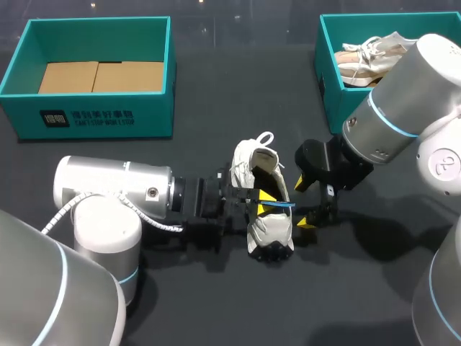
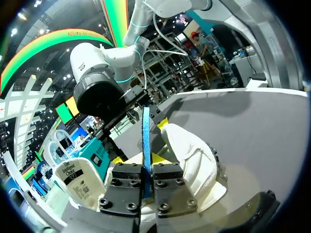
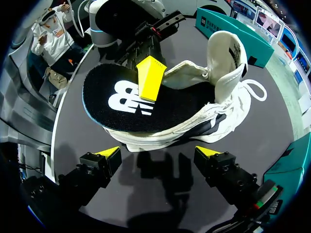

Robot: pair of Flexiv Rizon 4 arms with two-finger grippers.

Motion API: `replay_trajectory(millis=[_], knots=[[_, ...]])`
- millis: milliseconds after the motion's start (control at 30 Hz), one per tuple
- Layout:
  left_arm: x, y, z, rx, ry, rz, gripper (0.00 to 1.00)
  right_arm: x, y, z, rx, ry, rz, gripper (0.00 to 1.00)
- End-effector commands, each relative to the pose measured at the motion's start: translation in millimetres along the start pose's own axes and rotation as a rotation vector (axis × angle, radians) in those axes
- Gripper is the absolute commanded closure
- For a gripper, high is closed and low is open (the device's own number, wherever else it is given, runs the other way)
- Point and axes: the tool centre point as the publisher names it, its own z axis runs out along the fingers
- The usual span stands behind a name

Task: Take the shoe out of the shoebox, open the shoe tongue, remove and reinsert the insole, then place the shoe into the shoebox

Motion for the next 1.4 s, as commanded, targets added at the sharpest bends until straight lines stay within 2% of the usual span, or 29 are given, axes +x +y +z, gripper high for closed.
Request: replay_trajectory(millis=[33, 233, 333, 433, 467, 533, 567, 700, 733, 800, 833, 867, 1100, 1300, 1333, 1400], knots=[[-1.4, 13, 13, -0.041, -0.007, 0.01, 1.0, 1.2, 0.1, 1, 0.002, -0.003, 0.0, 0.0], [-3.7, 34, 10, -0.089, -0.022, -0.003, 1.0, 1.2, 0.1, 1, 0.002, -0.003, 0.0, 0.0], [-3.2, 34, 8, -0.084, -0.023, -0.018, 1.0, 1.2, 0.1, 1, 0.002, -0.003, 0.0, 0.0], [-3.1, 23, 6, -0.054, -0.015, -0.024, 0.99, 1.2, 0.1, 1, 0.002, -0.003, 0.0, 0.0], [-3.0, 17, 5, -0.034, -0.007, -0.026, 0.81, 1.2, 0.1, 1, 0.002, -0.003, 0.0, 0.0], [-3.2, 9, 5, -0.014, 0.0, -0.028, 0.67, 1.2, 0.1, 1, 0.002, -0.003, 0.0, 0.0], [-3.0, 3, 5, -0.008, 0.006, -0.018, 0.63, 1.2, 0.1, 1, 0.002, -0.003, 0.0, 0.0], [-2.6, -11, 7, 0.017, 0.022, -0.006, 0.59, 1.2, 0.1, 1, 0.002, -0.003, 0.0, 0.0], [-2.4, -12, 7, 0.022, 0.023, -0.004, 0.59, 1.2, 0.1, 1, 0.002, -0.003, 0.0, 0.0], [-2.0, -14, 8, 0.031, 0.027, 0.004, 0.69, 1.2, 0.1, 1, 0.002, -0.003, 0.0, 0.0], [-1.8, -14, 9, 0.034, 0.027, 0.008, 0.87, 1.2, 0.1, 1, 0.002, -0.003, 0.0, 0.0], [-0.9, -14, 10, 0.035, 0.026, 0.012, 1.0, 1.2, 0.1, 1, 0.002, -0.003, 0.0, 0.0], [3.2, 10, 15, -0.006, 0.033, 0.045, 1.0, 1.2, 0.1, 1, 0.002, -0.003, 0.0, 0.0], [0.9, 34, 15, -0.071, 0.018, 0.042, 1.0, 1.2, 0.1, 1, 0.002, -0.003, 0.0, 0.0], [1.4, 39, 16, -0.101, 0.02, 0.04, 1.0, 1.2, 0.1, 1, 0.002, -0.003, 0.0, 0.0], [1.6, 36, 14, -0.097, 0.028, 0.017, 1.0, 1.2, 0.1, 1, 0.002, -0.003, 0.0, 0.0]])
